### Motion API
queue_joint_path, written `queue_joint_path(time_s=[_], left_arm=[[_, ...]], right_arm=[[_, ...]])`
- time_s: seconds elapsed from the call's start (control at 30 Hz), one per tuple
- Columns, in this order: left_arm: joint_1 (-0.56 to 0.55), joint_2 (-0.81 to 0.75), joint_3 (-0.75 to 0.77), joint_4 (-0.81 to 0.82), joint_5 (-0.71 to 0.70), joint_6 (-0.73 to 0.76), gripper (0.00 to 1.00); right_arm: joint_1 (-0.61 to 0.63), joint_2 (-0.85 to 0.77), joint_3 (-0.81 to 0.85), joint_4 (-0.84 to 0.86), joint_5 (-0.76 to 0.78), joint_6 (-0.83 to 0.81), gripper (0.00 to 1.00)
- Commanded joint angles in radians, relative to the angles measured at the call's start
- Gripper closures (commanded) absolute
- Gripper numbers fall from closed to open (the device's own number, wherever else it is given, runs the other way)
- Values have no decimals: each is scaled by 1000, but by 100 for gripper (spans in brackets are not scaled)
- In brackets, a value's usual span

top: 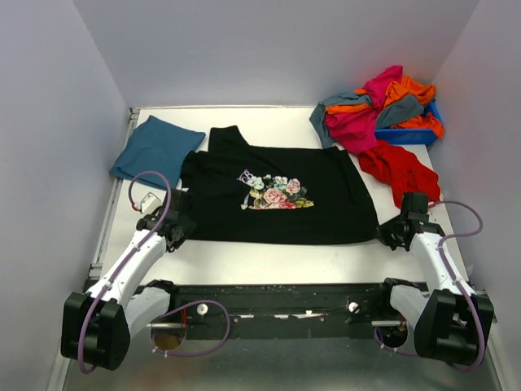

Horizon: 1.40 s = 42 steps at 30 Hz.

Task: Fold and stack the t-shirts
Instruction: Fold the flattened tshirt in 1/3 of the way

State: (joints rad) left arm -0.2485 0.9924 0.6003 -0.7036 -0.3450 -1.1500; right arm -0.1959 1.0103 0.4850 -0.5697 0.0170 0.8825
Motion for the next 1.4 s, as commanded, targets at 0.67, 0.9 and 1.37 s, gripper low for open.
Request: queue_joint_path(time_s=[0.67,0.9,1.37], left_arm=[[169,276,-5,96,-26,30,53],[170,249,-30,136,15,22,56],[175,100,-50,122,0,29,56]], right_arm=[[1,-21,-40,67,3,-31,91],[1,-49,-39,50,1,-30,91],[1,-52,-40,45,0,-30,91]])
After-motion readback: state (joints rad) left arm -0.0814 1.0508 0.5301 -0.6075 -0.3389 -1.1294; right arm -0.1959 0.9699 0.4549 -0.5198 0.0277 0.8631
